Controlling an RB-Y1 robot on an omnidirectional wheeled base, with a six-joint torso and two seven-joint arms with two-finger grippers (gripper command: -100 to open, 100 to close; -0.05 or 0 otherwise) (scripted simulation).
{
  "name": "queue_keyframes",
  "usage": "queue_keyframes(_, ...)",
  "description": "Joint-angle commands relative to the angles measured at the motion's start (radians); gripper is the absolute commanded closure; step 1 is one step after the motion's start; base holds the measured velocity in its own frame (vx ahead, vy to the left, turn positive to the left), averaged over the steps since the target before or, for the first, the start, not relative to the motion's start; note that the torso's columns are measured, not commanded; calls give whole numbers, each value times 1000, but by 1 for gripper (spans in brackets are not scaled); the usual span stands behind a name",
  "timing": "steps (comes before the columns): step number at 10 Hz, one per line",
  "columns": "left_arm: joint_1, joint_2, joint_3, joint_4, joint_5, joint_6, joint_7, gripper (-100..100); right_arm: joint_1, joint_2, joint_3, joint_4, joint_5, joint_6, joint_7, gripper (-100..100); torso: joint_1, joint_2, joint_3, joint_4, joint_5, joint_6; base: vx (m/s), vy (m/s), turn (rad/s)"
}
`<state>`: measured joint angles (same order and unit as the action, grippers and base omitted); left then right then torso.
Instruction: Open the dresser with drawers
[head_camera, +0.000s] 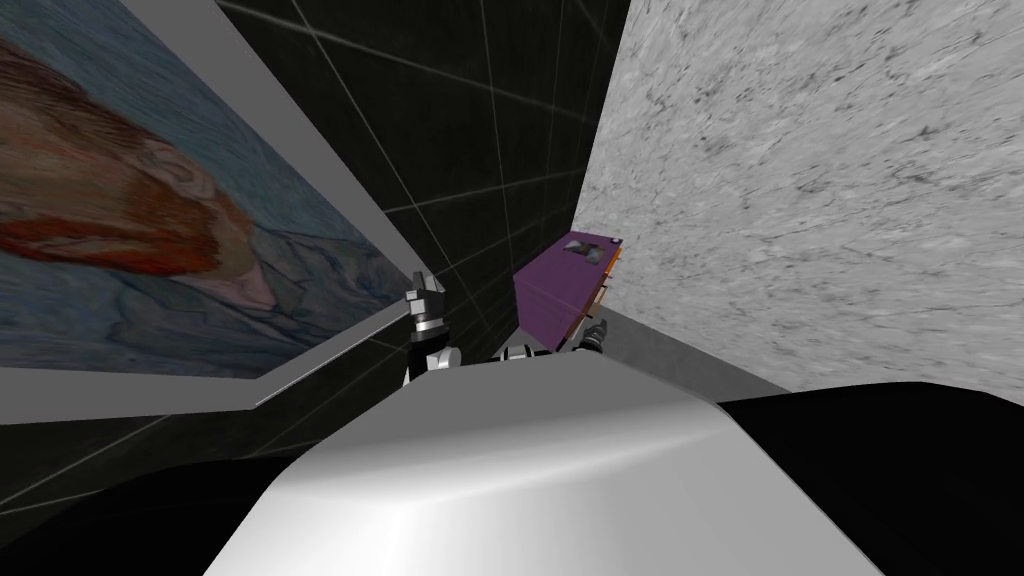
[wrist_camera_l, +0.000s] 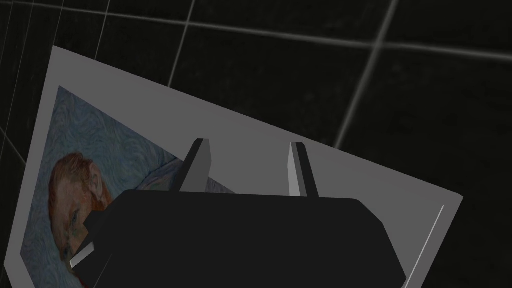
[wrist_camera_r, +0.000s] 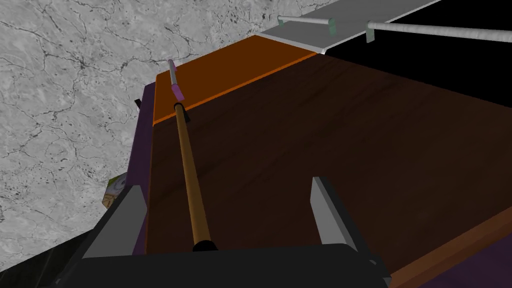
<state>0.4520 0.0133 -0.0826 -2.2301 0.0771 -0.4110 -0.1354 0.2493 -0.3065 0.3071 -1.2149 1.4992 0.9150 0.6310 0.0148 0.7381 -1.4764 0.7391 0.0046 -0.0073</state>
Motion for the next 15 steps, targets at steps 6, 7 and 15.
queue_keyframes(6, -5, 8, -45, 7, -8, 7, 6, 0, -68, -4, -2, 133, 150, 104, 81, -100, 8, -1, -1, 0, 3, -4, -2, 41, 49)
queue_keyframes(7, -7, 9, -54, 8, -10, 9, 7, 0, -77, -4, -3, 150, 167, 116, 90, -100, 8, -1, -1, 0, 3, -4, -9, 33, 31)
queue_keyframes(15, -9, 13, -73, 11, -14, 11, 9, 0, -74, -8, -7, 146, 153, 108, 82, 100, -10, 1, 0, -1, -3, 8, 1, -7, 3)
